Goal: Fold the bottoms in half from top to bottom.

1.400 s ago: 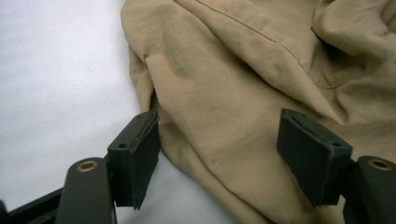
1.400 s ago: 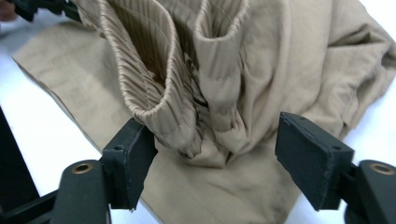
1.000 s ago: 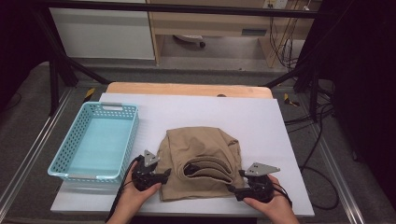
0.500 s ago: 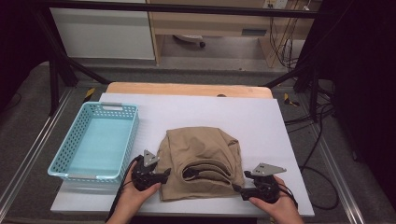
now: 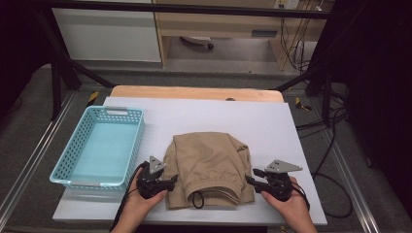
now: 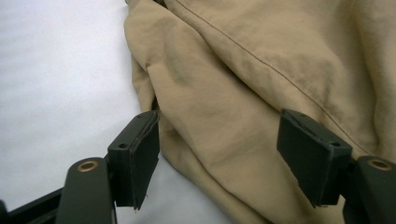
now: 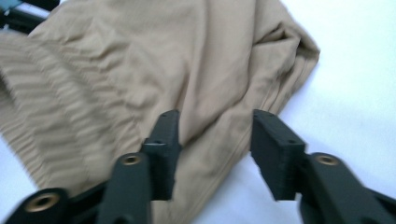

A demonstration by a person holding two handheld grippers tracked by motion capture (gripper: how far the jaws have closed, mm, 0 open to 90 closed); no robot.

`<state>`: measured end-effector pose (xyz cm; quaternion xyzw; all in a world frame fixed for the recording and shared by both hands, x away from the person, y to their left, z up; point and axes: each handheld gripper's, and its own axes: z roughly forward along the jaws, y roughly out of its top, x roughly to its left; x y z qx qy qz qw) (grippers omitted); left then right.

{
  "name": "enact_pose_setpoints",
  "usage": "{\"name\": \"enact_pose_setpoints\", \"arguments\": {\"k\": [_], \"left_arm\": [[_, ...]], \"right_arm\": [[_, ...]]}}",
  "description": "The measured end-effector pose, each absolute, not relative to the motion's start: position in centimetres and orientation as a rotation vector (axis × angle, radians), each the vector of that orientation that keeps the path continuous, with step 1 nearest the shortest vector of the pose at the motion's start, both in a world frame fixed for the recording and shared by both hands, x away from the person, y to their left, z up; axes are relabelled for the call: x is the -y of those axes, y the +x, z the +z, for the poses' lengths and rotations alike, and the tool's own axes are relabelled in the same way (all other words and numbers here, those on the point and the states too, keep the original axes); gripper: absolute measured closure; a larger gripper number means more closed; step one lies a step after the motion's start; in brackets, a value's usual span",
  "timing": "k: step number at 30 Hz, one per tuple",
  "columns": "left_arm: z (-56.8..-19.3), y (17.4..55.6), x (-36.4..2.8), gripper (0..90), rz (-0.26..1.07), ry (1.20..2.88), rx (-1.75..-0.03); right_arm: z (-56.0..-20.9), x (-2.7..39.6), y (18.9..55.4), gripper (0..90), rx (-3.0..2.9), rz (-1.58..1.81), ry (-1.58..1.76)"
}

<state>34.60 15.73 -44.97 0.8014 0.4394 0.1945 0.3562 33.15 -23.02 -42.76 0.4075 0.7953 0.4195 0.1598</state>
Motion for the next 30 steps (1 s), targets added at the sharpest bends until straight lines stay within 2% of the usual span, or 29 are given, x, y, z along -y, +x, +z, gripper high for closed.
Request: {"name": "enact_pose_setpoints", "arguments": {"k": [7, 10, 20, 21, 22, 24, 26, 28, 30], "left_arm": [[-45.1, 34.7, -15.5, 30.1, 0.501, 2.078, -1.129], [-45.1, 34.7, -15.6, 30.1, 0.498, 2.079, -1.13], [-45.3, 34.7, -15.5, 30.1, 0.487, 2.09, -1.128], [-45.4, 34.8, -15.3, 30.0, 0.482, 2.097, -1.124], [-45.4, 34.8, -15.3, 29.8, 0.482, 2.097, -1.124], [-45.5, 34.8, -15.2, 29.5, 0.482, 2.102, -1.121], [-45.5, 34.7, -15.2, 29.4, 0.482, 2.101, -1.12], [-45.5, 34.7, -15.2, 29.3, 0.483, 2.105, -1.117], [-45.6, 34.7, -15.1, 29.1, 0.485, 2.105, -1.115]], "right_arm": [[-41.8, 21.8, 35.9, 73.4, -2.211, 1.204, 1.164], [-41.6, 20.9, 37.5, 76.5, -2.191, 1.196, 1.155], [-42.0, 18.9, 41.9, 73.4, -2.146, 1.108, 1.188], [-42.4, 18.7, 42.8, 66.5, -2.131, 1.074, 1.216], [-42.4, 18.7, 42.8, 66.5, -2.131, 1.074, 1.216], [-43.3, 18.3, 43.7, 58.4, -2.13, 1.061, 1.271], [-44.0, 18.0, 43.9, 57.1, -2.141, 1.035, 1.269], [-44.2, 17.9, 43.9, 59.6, -2.147, 1.019, 1.264], [-44.3, 17.9, 44.0, 69.0, -2.145, 1.003, 1.244]]}}
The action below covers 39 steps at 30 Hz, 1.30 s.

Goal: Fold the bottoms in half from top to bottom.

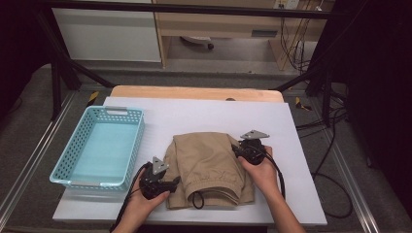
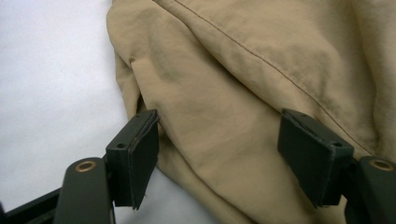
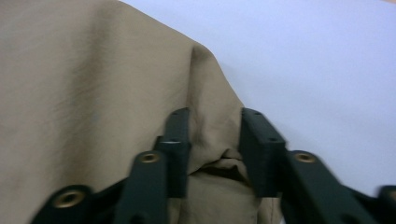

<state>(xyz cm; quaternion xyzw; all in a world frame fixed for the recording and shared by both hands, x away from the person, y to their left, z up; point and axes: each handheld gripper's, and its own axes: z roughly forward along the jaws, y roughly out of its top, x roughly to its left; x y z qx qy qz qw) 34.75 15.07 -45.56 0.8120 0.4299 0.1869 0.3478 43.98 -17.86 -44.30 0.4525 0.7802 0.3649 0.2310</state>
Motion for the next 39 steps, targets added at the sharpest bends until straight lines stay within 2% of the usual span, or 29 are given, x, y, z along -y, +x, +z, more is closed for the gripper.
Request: {"name": "enact_pose_setpoints", "arguments": {"k": [1, 2, 6, 18, 27, 29, 34, 39], "left_arm": [[-45.6, 34.8, -15.0, 28.9, 0.487, 2.107, -1.114], [-45.6, 34.8, -15.0, 28.6, 0.489, 2.105, -1.113], [-45.6, 34.8, -15.0, 28.7, 0.488, 2.105, -1.112], [-45.6, 34.8, -15.1, 28.6, 0.489, 2.106, -1.107], [-45.6, 34.9, -15.2, 28.6, 0.491, 2.105, -1.105], [-45.6, 35.0, -15.2, 28.6, 0.488, 2.108, -1.106], [-45.5, 35.0, -15.2, 28.8, 0.491, 2.109, -1.112], [-45.2, 35.0, -15.7, 29.0, 0.505, 2.09, -1.129]], "right_arm": [[-44.3, 17.9, 44.0, 72.8, -2.147, 1.0, 1.249], [-44.5, 17.9, 44.2, 81.1, -2.165, 0.986, 1.25], [-44.4, 18.3, 44.2, 86.8, -2.159, 0.995, 1.244], [-43.4, 20.9, 45.3, 88.1, -2.067, 1.037, 1.268], [-45.1, 21.0, 47.6, 87.7, -2.061, 0.997, 1.327], [-45.0, 21.0, 47.5, 82.8, -2.062, 1.007, 1.343], [-43.4, 21.2, 45.8, 61.0, -2.036, 1.054, 1.345], [-42.5, 21.1, 44.1, 52.2, -2.055, 1.058, 1.295]]}}
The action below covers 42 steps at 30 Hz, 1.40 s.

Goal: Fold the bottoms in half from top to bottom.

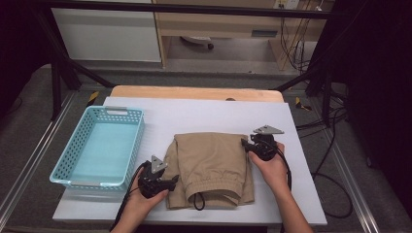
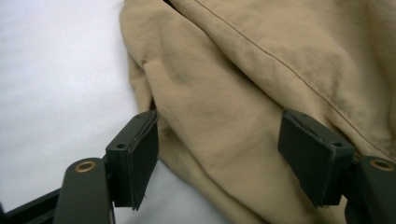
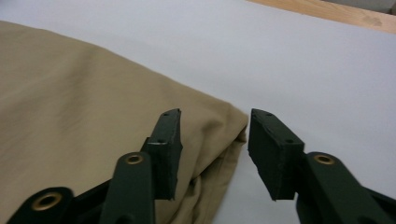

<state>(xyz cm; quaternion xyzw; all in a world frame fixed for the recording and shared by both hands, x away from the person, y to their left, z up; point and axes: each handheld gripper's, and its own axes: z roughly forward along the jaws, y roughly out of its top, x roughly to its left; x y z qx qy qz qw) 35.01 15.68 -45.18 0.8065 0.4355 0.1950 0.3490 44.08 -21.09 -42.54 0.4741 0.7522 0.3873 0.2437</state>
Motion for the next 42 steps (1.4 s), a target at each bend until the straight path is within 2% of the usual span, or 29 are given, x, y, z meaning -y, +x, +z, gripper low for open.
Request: {"name": "enact_pose_setpoints", "arguments": {"k": [2, 7, 22, 34, 38, 42], "left_arm": [[-45.1, 35.0, -15.9, 29.1, 0.508, 2.076, -1.139], [-44.8, 35.0, -16.4, 29.1, 0.521, 2.049, -1.156], [-44.9, 35.2, -16.4, 28.0, 0.517, 2.044, -1.161], [-45.0, 35.3, -16.3, 27.9, 0.523, 2.053, -1.158], [-45.0, 35.4, -16.3, 27.8, 0.521, 2.055, -1.158], [-45.1, 35.4, -16.2, 27.9, 0.524, 2.056, -1.158]], "right_arm": [[-42.2, 21.0, 42.8, 46.9, -2.064, 1.063, 1.297], [-42.3, 21.0, 40.0, 42.4, -2.097, 1.064, 1.294], [-43.6, 22.6, 32.5, 36.3, -2.205, 0.989, 1.292], [-45.1, 20.7, 31.4, 35.1, -2.339, 0.941, 1.239], [-45.1, 20.6, 31.4, 42.4, -2.345, 0.95, 1.229], [-45.0, 20.3, 31.2, 62.5, -2.354, 0.954, 1.195]]}}
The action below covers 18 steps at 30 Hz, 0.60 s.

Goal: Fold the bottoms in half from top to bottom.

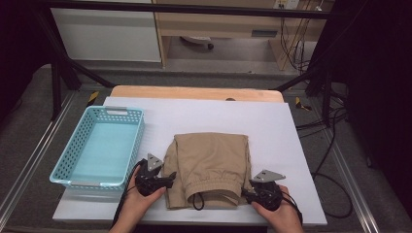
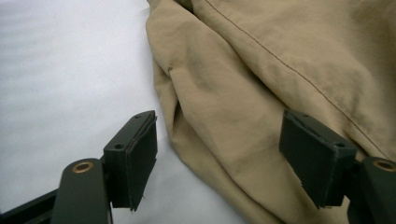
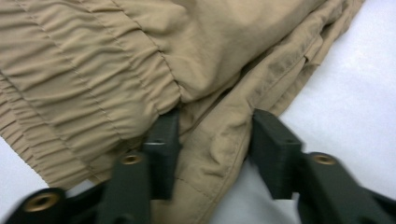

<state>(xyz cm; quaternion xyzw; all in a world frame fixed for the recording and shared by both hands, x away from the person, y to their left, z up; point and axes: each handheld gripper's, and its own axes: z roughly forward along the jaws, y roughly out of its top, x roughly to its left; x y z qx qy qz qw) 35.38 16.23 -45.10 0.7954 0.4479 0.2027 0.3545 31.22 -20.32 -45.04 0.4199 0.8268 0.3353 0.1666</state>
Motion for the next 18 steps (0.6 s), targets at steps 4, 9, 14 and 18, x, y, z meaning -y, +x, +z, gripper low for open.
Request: {"name": "enact_pose_setpoints", "arguments": {"k": [4, 9, 14, 18], "left_arm": [[-45.1, 35.4, -16.1, 28.1, 0.53, 2.054, -1.156], [-45.0, 35.6, -16.2, 28.3, 0.535, 2.037, -1.156], [-45.0, 36.2, -16.2, 28.3, 0.548, 2.026, -1.174], [-45.4, 36.9, -16.3, 27.7, 0.558, 2.024, -1.193]], "right_arm": [[-44.9, 19.8, 31.3, 76.6, -2.371, 0.952, 1.151], [-44.8, 19.6, 31.5, 85.4, -2.38, 0.952, 1.123], [-44.7, 19.6, 31.4, 86.2, -2.379, 0.968, 1.103], [-44.8, 19.6, 31.5, 86.0, -2.383, 0.975, 1.105]]}}
